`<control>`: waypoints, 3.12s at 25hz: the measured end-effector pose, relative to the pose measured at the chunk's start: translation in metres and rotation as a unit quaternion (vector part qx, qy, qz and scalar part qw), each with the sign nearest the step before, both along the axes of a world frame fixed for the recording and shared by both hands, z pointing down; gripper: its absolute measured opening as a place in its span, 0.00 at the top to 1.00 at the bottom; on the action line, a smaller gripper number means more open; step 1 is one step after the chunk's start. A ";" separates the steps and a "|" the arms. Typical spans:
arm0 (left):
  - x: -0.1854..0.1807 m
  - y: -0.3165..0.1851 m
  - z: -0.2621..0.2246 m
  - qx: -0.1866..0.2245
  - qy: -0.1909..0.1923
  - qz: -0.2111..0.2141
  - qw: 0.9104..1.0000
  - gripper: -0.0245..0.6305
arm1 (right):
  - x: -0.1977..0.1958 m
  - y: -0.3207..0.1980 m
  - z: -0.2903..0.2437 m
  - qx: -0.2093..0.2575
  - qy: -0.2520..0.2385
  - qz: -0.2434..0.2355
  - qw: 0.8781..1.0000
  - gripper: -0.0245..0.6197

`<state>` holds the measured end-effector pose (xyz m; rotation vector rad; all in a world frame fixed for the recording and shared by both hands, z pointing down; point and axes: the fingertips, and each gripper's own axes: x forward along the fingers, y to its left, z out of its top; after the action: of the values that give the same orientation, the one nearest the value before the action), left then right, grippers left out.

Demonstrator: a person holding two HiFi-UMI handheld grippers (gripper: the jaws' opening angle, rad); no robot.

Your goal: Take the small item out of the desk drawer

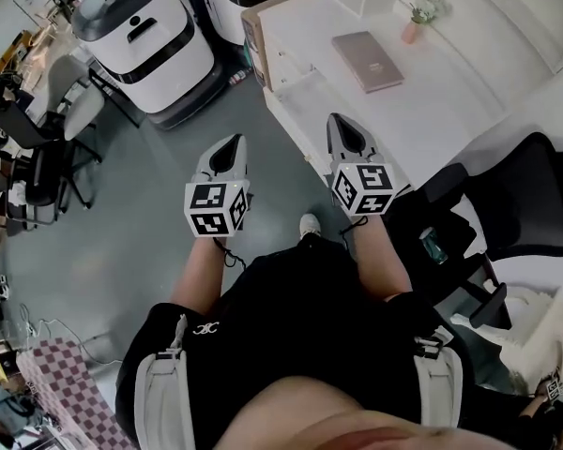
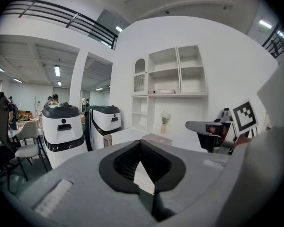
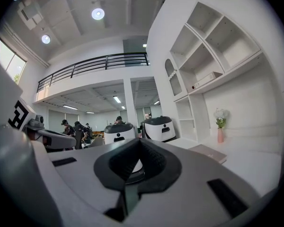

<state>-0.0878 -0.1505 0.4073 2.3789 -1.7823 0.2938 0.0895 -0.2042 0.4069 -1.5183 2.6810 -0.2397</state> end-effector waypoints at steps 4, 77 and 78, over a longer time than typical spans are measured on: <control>0.014 -0.050 -0.007 -0.010 -0.014 -0.007 1.000 0.94 | 0.004 -0.057 0.002 -0.012 -0.004 -0.020 1.000 0.97; -0.192 -0.089 0.100 -0.148 0.003 -0.273 0.950 0.94 | -0.124 -0.309 0.429 -0.336 0.368 -0.152 0.853 0.69; -0.192 -0.088 0.102 -0.151 0.005 -0.275 0.950 0.94 | -0.123 -0.309 0.433 -0.344 0.366 -0.150 0.852 0.69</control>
<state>-0.2802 -0.2382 0.5096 1.6005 -2.1201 0.4355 -0.0333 -0.5131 0.8401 -1.5305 3.7366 -0.8869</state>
